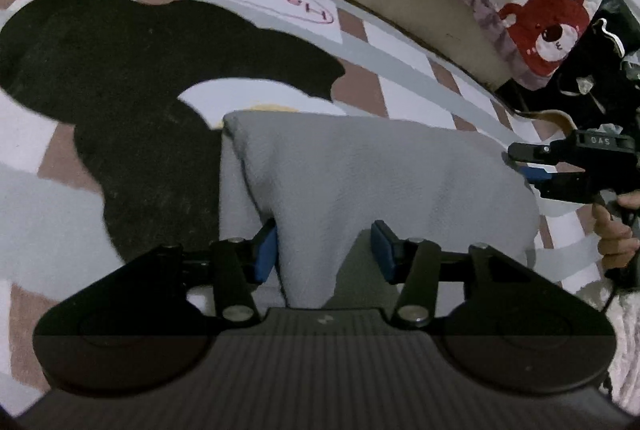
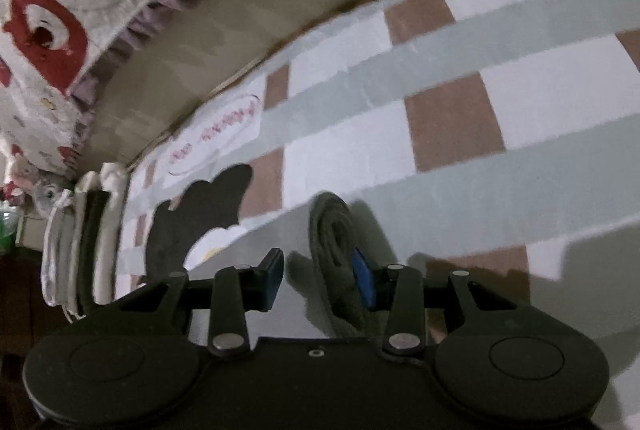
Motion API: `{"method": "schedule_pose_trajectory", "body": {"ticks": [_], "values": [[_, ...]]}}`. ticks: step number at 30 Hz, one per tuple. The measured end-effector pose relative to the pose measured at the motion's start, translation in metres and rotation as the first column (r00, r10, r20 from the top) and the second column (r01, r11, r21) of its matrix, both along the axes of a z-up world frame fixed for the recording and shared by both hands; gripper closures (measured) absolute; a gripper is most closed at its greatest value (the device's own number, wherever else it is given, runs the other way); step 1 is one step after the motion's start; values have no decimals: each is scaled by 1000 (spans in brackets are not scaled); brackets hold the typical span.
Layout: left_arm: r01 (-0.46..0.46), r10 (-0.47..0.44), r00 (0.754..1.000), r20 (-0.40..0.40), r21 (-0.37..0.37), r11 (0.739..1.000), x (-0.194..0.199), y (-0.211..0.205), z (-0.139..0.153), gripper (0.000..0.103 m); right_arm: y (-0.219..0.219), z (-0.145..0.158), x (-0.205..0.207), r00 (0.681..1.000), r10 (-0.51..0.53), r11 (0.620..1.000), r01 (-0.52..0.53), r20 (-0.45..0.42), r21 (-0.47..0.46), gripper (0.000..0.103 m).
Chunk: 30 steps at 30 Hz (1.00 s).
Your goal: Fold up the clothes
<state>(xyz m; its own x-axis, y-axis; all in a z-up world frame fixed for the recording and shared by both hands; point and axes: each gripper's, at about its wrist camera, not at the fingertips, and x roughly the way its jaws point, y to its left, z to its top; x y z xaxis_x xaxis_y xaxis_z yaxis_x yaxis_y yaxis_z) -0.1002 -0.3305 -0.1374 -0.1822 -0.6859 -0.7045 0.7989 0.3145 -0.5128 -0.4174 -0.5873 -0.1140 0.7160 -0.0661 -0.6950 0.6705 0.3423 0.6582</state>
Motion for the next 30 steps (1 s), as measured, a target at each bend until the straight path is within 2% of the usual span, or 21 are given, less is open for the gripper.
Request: {"method": "schedule_pose_trajectory", "body": {"ticks": [2, 4, 5, 6, 10, 11, 14, 16, 17, 18, 19, 21, 22, 23, 26, 27, 28, 30], "values": [[-33, 32, 999, -26, -13, 999, 7, -5, -5, 55, -2, 1, 1, 1000, 10, 1000, -10, 15, -12, 58], [-66, 64, 996, -65, -26, 997, 15, -9, -8, 61, -2, 1, 4, 999, 27, 999, -27, 17, -23, 58], [-72, 71, 995, -65, -26, 997, 17, -10, -8, 90, -2, 1, 6, 999, 37, 999, -36, 16, -28, 58], [-64, 63, 997, -45, -26, 998, 18, -12, -4, 96, -2, 2, 8, 999, 47, 998, -46, 15, -33, 58], [16, -13, 1000, 23, -104, 994, 28, -13, 37, 96, 12, 10, 15, 992, 125, 988, -126, -11, -94, 63], [18, -15, 999, 36, -91, 996, 33, -18, 41, 96, 20, 15, 17, 987, 155, 979, -158, -34, -125, 63], [55, -53, 993, 103, -18, 998, 34, -33, 26, 96, 40, 22, 30, 961, 244, 945, -266, -128, -193, 63], [88, -95, 985, 143, 54, 995, 26, -37, 17, 92, 43, 15, 44, 935, 288, 929, -325, -206, -177, 64], [96, -106, 979, 173, 69, 993, 21, -34, 17, 85, 45, 10, 51, 917, 302, 921, -351, -260, -168, 64], [97, -109, 971, 212, 65, 993, 15, -29, 22, 77, 47, 7, 55, 901, 314, 915, -371, -298, -158, 64], [98, -110, 962, 250, 60, 993, 8, -23, 26, 77, 49, 6, 56, 892, 330, 908, -389, -308, -155, 63], [102, -113, 938, 326, 51, 993, -4, -12, 35, 67, 53, 5, 59, 873, 361, 893, -425, -327, -149, 63], [110, -124, 929, 348, 59, 992, -9, -8, 36, 61, 55, 4, 62, 863, 375, 885, -442, -340, -148, 59], [124, -144, 924, 355, 77, 989, -13, -5, 34, 51, 57, 3, 64, 851, 388, 876, -460, -353, -146, 52], [165, -202, 904, 376, 130, 978, -24, 2, 27, 49, 64, 0, 71, 810, 438, 842, -522, -389, -138, 43], [178, -222, 897, 382, 148, 973, -28, 5, 25, 56, 65, 0, 73, 803, 445, 838, -530, -396, -133, 42], [190, -242, 890, 387, 166, 968, -32, 8, 23, 57, 64, 0, 72, 801, 449, 838, -531, -395, -124, 42], [177, -231, 900, 369, 175, 969, -26, 14, 21, 56, 63, 0, 70, 799, 458, 840, -533, -390, -106, 42]]}}
